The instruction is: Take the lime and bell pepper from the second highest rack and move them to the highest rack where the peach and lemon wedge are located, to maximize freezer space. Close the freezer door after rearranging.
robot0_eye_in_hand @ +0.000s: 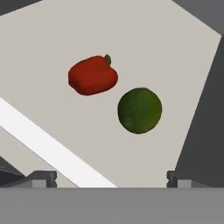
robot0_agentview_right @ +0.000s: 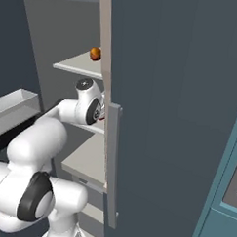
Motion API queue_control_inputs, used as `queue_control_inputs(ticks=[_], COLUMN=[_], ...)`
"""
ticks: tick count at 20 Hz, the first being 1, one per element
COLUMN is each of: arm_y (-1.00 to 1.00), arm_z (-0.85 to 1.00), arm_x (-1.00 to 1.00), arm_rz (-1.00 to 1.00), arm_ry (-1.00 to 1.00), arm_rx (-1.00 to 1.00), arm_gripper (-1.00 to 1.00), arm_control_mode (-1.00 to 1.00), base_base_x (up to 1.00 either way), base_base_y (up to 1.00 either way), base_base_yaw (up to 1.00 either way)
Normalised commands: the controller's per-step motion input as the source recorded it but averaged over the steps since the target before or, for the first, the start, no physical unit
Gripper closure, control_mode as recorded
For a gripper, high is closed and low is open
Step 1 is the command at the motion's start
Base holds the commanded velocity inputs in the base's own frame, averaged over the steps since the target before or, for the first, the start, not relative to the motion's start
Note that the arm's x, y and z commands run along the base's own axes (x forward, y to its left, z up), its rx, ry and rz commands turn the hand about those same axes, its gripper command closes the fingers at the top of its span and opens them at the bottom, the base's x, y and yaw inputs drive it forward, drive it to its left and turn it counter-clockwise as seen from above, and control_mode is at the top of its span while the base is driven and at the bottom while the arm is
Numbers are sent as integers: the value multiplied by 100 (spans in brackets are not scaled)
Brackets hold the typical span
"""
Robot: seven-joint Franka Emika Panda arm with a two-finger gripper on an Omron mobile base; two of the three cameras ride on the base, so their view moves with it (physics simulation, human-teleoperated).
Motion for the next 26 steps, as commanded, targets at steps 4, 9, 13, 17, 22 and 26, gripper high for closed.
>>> queue_control_inputs(ticks=[4,9,13,17,22,26], arm_y=[0,-2,-20,-21,-18,-9], arm_z=[-16,-13,-14,-10,-12,-23], arm_x=[30,42,42,30,29,16], arm_rz=[0,0,0,0,0,0], arm_ry=[0,0,0,0,0,0], arm_rx=[0,0,-1,-5,-5,-10], arm_gripper=[-100,-100,-100,-100,-100,-100], arm_control_mode=[-100,-100,-100,-100,-100,-100], base_base_x=[0,0,0,0,0,0], base_base_y=[0,0,0,0,0,0], base_base_yaw=[0,0,0,0,0,0])
